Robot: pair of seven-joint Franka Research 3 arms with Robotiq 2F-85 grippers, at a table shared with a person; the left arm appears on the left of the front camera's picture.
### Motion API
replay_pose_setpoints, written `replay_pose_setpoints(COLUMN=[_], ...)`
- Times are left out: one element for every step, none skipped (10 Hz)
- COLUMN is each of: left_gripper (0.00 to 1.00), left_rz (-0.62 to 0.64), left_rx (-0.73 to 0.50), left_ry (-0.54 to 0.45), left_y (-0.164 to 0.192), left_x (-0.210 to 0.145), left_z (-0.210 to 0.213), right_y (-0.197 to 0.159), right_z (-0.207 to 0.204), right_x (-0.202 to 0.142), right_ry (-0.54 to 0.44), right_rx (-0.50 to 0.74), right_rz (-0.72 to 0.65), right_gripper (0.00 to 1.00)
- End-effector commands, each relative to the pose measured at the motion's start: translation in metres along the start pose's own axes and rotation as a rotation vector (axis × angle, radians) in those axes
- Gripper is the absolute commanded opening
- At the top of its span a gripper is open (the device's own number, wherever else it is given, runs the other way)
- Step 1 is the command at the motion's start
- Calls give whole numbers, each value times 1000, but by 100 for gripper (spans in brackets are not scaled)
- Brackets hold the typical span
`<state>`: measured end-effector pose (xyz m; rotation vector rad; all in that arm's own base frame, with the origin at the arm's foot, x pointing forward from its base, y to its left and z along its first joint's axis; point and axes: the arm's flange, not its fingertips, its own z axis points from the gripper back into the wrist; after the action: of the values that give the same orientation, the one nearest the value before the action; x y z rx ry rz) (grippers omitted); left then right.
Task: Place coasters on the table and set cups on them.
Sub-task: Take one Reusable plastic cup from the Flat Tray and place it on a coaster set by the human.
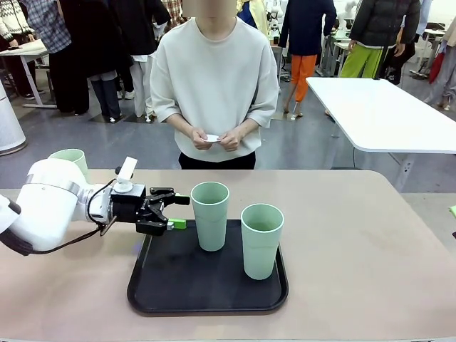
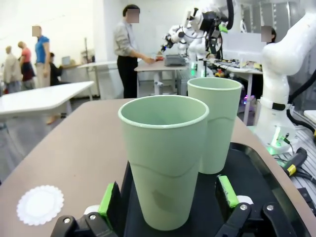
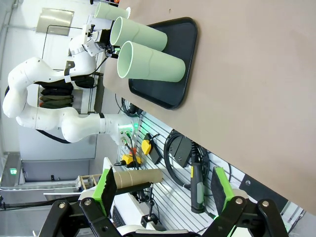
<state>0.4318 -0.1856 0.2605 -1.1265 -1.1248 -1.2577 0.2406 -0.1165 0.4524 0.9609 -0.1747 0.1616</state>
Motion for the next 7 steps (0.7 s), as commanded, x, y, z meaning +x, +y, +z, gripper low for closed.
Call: replay_pose_setpoints(left_gripper=[100,100,100,100,100,100,100], left_rz=[-3,0,6,12,9,12,20], left_rx=[-18,0,-18,-33,-33,-34,-46], left_ry=[13,0,10,16,10,3,8], left_y=[-2,0,13,25,26,28,30], left_x=[1,0,-3,-2,-4,-5,-6], left_z=[0,0,-2,-4,-7,-9,-11], right_y=[-2,-2,-2,-2,-2,-2,-2], right_z=[-2,-2,-2,-2,-2,-2,-2], right_x=[1,1,1,1,1,1,1], right_ry=[-9,-9,-9,-9,-9,-9,-9], right_rx=[21,21,21,21,21,21,21], right_rz=[14,14,14,14,14,14,14], right_gripper=[100,100,100,100,100,100,100])
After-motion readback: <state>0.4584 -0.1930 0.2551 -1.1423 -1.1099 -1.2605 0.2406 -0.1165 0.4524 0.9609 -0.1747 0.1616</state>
